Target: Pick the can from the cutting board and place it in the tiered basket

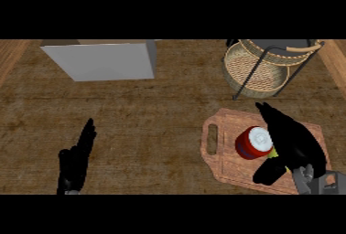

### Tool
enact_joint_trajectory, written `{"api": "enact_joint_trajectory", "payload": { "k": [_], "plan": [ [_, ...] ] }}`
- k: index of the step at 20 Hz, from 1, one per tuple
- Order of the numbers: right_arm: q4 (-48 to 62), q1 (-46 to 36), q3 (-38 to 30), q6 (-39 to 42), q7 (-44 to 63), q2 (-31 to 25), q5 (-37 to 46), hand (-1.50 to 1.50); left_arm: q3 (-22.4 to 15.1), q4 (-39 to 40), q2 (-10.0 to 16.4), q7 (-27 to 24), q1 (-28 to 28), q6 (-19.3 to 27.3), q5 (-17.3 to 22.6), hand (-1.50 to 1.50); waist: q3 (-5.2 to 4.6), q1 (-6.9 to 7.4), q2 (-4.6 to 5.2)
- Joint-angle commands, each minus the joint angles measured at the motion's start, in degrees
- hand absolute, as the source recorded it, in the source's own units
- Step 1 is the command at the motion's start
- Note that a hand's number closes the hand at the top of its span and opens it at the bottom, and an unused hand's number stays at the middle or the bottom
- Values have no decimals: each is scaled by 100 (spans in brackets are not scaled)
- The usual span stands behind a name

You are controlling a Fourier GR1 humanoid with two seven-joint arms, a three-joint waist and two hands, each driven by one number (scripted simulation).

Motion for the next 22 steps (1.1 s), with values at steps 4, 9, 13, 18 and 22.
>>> {"api": "enact_joint_trajectory", "payload": {
  "k": [4,9,13,18,22],
  "plan": [
    [202,-291,1,756,843,447,-90,-150,181,568,-175,-412,-69,-165,-14,0,-11,-21,9],
    [376,-206,-26,850,687,625,126,-150,41,-132,-178,380,-72,20,-235,0,-6,-12,2],
    [1116,-390,-320,988,256,666,131,-150,124,22,-213,186,32,-65,-246,0,-5,6,9],
    [1089,-41,-512,1023,231,797,126,-150,352,315,-173,9,-131,-329,-167,0,-6,-24,7],
    [950,18,-518,1273,393,981,196,-150,273,-47,-205,-58,286,-346,-253,0,-6,-8,1]
  ]
}}
